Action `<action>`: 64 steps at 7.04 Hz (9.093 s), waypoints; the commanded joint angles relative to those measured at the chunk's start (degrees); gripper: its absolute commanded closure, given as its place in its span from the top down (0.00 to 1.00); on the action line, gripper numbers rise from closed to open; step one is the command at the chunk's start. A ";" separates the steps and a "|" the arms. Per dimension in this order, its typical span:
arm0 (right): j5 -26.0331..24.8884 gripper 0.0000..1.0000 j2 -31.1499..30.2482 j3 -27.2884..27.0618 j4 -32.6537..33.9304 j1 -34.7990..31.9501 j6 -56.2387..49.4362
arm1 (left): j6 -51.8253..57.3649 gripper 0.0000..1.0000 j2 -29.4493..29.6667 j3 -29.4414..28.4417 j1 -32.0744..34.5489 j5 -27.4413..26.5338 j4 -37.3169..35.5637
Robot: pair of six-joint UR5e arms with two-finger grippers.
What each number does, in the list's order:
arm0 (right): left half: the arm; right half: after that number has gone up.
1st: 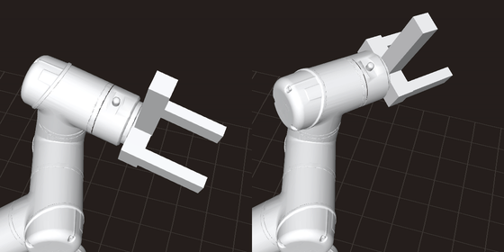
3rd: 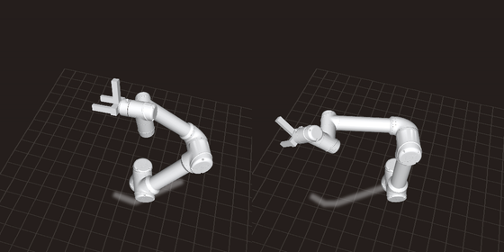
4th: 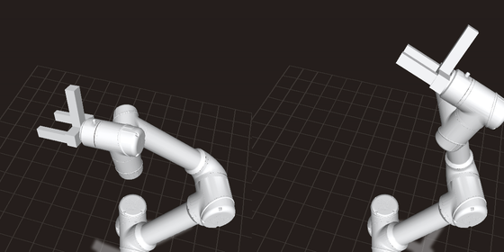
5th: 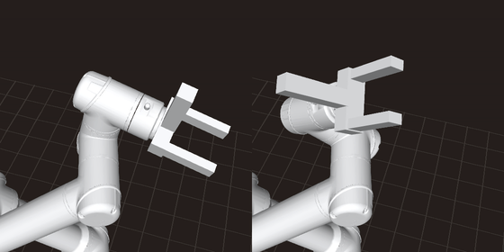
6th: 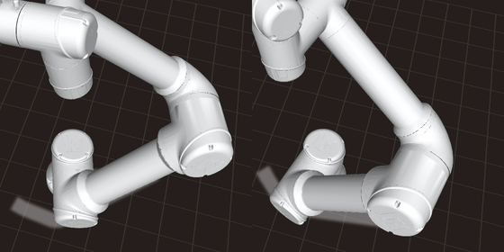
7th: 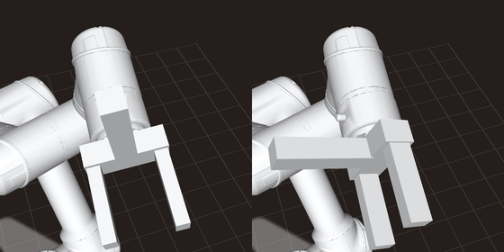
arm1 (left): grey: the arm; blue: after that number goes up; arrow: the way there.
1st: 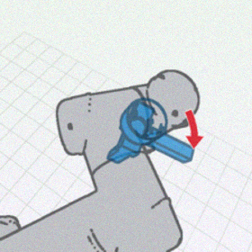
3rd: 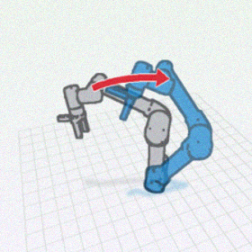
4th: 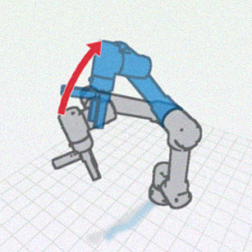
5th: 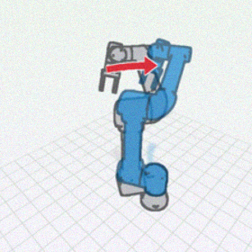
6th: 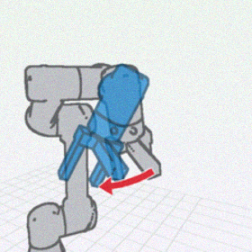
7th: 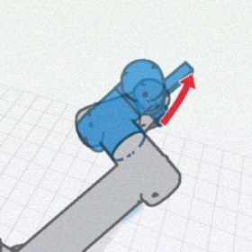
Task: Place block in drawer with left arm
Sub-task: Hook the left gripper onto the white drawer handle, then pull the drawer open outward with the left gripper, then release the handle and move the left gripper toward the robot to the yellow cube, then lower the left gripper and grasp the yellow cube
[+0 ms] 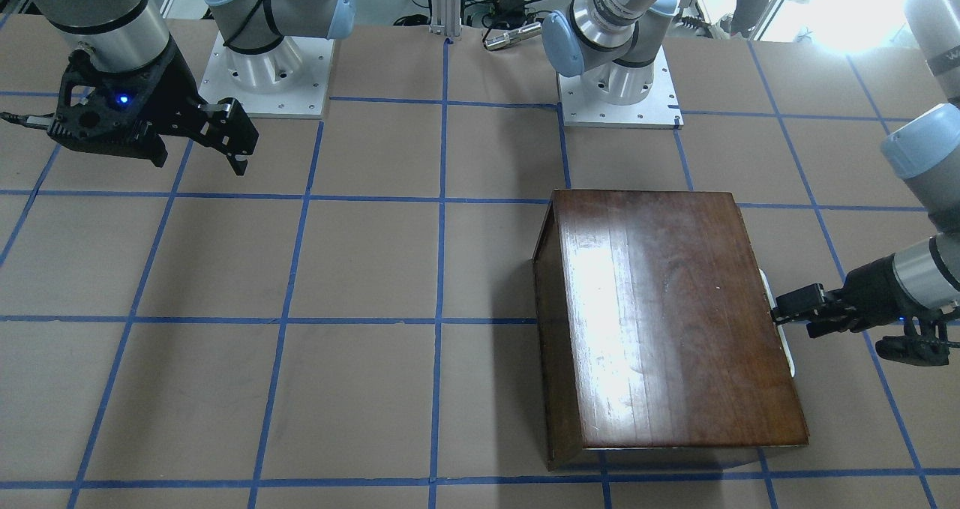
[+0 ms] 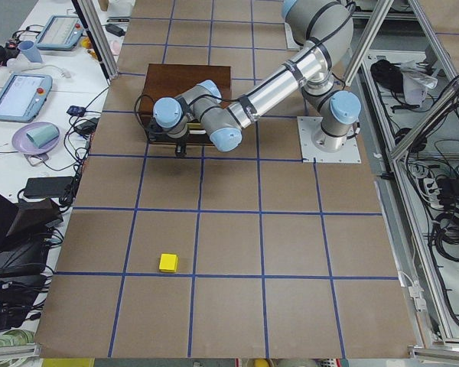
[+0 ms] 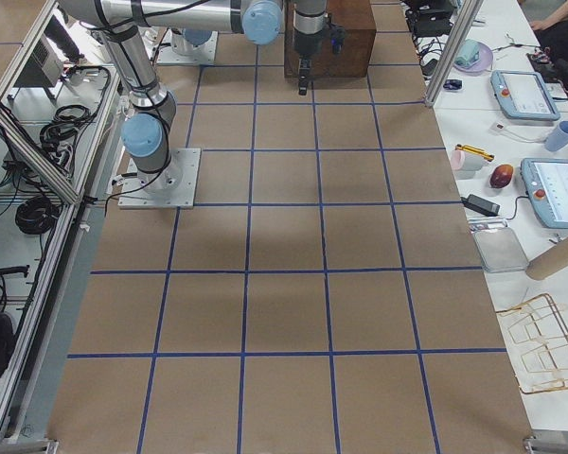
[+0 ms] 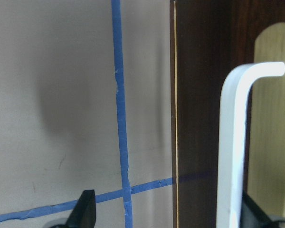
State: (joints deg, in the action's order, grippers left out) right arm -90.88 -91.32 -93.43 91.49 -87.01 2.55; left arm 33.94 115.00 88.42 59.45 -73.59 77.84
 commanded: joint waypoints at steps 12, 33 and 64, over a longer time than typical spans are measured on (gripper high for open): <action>-0.09 1.00 0.00 0.00 0.00 0.00 0.00 | 3.04 0.96 -0.30 -0.45 -3.71 -5.60 -2.52; 0.00 1.00 0.00 0.00 0.00 0.00 0.00 | 4.47 1.00 -1.00 -1.68 -5.92 -10.70 -4.36; 0.00 1.00 0.00 0.00 0.00 0.00 0.00 | 28.19 0.97 29.32 -35.16 -19.02 -16.42 -9.02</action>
State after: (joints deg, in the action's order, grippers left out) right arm -90.88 -91.32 -93.46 91.49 -87.01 2.55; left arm 61.26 144.22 53.27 40.43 -90.13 68.83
